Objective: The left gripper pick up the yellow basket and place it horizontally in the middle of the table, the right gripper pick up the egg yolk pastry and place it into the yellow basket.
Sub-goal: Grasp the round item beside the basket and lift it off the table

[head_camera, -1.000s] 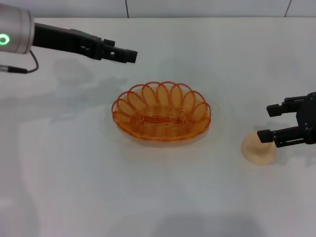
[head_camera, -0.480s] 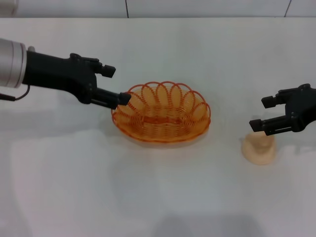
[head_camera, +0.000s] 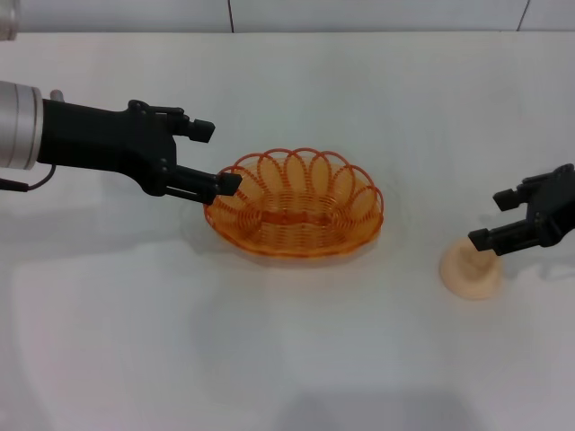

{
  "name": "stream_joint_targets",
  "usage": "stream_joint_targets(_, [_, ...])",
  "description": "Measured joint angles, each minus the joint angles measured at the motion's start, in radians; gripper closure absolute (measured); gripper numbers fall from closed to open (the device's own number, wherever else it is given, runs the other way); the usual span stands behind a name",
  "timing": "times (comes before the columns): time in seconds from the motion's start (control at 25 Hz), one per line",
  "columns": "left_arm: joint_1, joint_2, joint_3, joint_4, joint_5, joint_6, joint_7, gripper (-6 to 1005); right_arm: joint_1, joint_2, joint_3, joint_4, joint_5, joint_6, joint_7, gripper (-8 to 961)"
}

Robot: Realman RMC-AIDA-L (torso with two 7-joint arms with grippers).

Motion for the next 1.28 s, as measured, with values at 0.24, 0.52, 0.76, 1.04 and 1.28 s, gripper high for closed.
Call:
stream_joint_targets(0.24, [0.0,-0.001,0.003,0.0,-0.01,-0.005,-0.006,109,0.006,0.0,-0.021,0.015,-0.047,0.01,0.015,187])
stream_joint_targets(0.52, [0.001,-0.001,0.003,-0.004,-0.041,0.002,-0.006,110,0.008,0.002,-0.04,0.045,-0.065,0.023,0.015,200])
stream_joint_targets(0.76, [0.002,-0.002,0.003,-0.006,-0.042,0.004,-0.007,110,0.012,0.002,-0.062,0.07,-0.066,0.037,0.016,275])
stream_joint_targets(1.04, [0.005,-0.003,0.003,-0.008,-0.043,0.006,-0.008,110,0.017,0.002,-0.08,0.079,-0.067,0.043,0.016,390])
stream_joint_targets(1.28, [0.012,-0.003,0.003,-0.008,-0.041,0.006,-0.008,111,0.026,0.002,-0.09,0.084,-0.067,0.046,0.017,608])
